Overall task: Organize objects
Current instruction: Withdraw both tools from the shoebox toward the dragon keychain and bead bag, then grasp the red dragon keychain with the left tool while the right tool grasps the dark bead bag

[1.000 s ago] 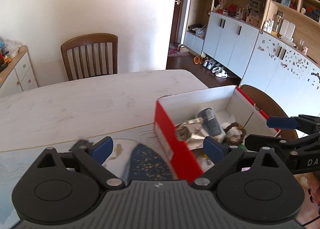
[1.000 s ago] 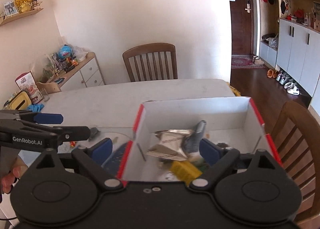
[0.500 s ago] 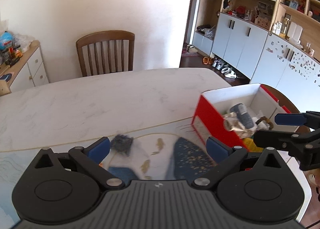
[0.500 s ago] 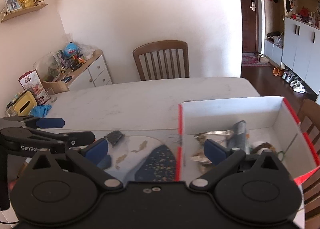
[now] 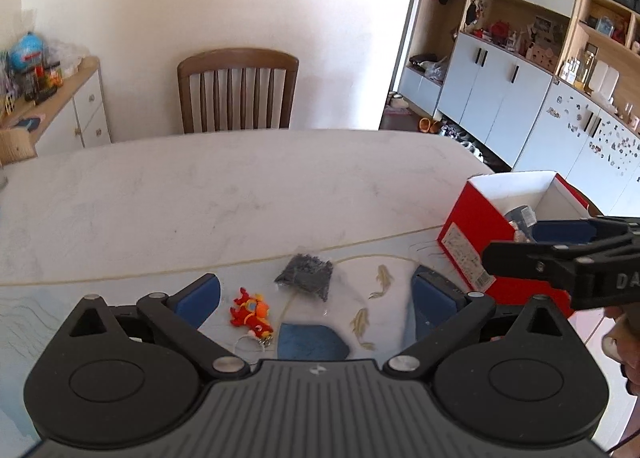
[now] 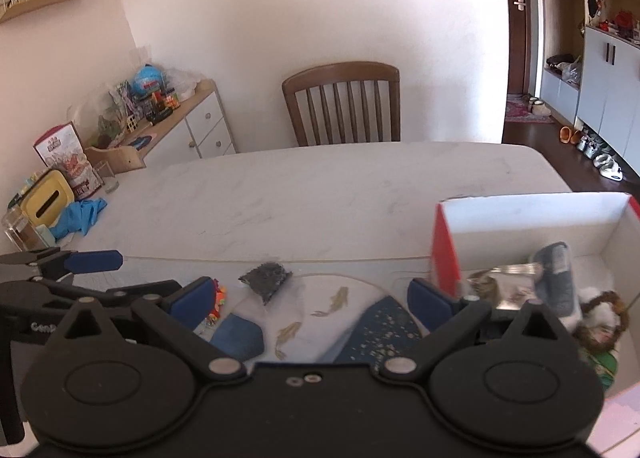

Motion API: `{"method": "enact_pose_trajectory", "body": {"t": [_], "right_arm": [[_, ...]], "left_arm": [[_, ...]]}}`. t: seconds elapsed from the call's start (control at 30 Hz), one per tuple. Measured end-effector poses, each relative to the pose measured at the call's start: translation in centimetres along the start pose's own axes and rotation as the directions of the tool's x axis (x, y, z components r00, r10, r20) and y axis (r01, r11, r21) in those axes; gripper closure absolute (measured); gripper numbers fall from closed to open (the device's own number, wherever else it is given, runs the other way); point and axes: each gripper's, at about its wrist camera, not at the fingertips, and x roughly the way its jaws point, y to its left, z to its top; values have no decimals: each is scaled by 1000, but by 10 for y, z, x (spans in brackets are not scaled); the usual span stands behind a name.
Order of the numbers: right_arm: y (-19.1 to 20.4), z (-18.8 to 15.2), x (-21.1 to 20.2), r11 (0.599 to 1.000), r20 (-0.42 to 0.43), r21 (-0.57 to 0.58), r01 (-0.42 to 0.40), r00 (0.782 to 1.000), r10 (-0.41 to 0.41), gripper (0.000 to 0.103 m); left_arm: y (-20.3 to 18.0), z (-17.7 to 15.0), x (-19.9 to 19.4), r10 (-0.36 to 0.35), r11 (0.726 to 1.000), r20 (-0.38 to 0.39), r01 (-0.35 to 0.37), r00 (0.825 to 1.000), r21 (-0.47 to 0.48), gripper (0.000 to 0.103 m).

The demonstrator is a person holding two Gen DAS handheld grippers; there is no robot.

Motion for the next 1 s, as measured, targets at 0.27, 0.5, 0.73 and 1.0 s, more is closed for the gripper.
{"method": "enact_pose_trajectory", "body": {"t": [0.27, 0.5, 0.73, 1.0], "right_arm": [[17, 9, 51, 1000, -71, -30, 4, 997, -6, 5], [27, 12, 98, 998, -155, -66, -8, 988, -3, 7], [37, 8, 137, 994, -225, -105, -18, 974, -6, 9], [43, 9, 165, 991, -269, -132, -24, 963, -12, 12]], "left_arm": [[32, -18, 35, 20, 1000, -64, -21, 998, -18, 0], [45, -28, 66, 32, 999, -81, -32, 996, 3, 0], [46, -36, 87, 49, 998, -68, -45, 997, 47, 0], [50, -42, 107, 61, 997, -90, -58, 994, 42, 6]]}}
